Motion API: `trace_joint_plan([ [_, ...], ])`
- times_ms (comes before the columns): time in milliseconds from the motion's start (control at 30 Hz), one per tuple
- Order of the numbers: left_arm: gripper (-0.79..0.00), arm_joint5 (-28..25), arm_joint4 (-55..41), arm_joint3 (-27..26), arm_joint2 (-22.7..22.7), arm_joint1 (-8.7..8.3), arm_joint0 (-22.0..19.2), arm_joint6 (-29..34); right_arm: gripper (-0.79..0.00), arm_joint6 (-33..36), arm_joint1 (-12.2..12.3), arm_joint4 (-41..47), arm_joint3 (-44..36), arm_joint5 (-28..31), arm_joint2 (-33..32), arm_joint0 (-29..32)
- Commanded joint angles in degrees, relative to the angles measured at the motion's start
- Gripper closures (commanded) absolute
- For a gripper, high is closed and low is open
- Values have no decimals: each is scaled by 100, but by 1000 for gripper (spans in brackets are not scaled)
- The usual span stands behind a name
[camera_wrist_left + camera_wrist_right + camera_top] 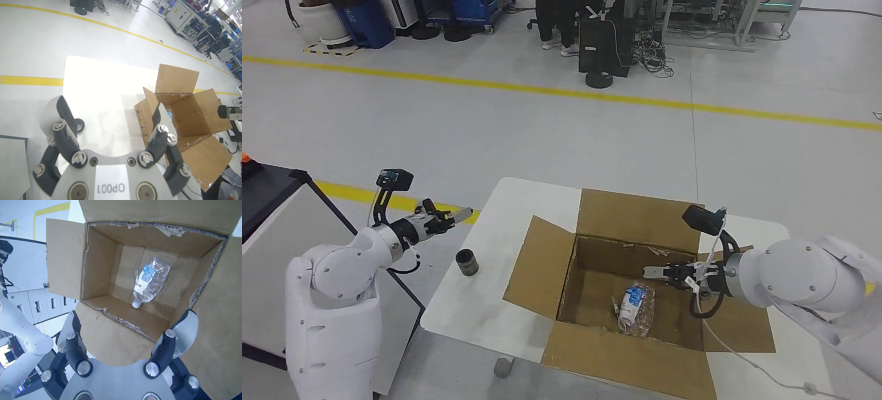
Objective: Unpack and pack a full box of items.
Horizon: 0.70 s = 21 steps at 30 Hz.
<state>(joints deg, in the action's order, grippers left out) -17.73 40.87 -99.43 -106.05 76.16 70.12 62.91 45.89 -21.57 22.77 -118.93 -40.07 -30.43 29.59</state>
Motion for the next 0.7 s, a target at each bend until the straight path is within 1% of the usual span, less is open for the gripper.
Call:
trace_joint_plan([
  [0, -785, 1, -8, 1, 0, 0, 0, 0, -785, 0, 0, 0, 0, 0, 0, 0],
  [400, -785, 1, -8, 1, 0, 0, 0, 0, -785, 0, 0, 0, 0, 0, 0, 0],
  [433, -785, 2, -43, 10, 5, 0, 25, -89, -785, 0, 0, 0, 0, 0, 0, 0],
  [500, -785, -206, 146, 73, 18, -33, 138, -222, -785, 0, 0, 0, 0, 0, 0, 0],
  [567, -785, -304, 9, 187, -36, -57, 189, -384, -785, 0, 0, 0, 0, 0, 0, 0],
  [667, -785, -415, 73, 378, -137, -105, 253, -626, -785, 0, 0, 0, 0, 0, 0, 0],
])
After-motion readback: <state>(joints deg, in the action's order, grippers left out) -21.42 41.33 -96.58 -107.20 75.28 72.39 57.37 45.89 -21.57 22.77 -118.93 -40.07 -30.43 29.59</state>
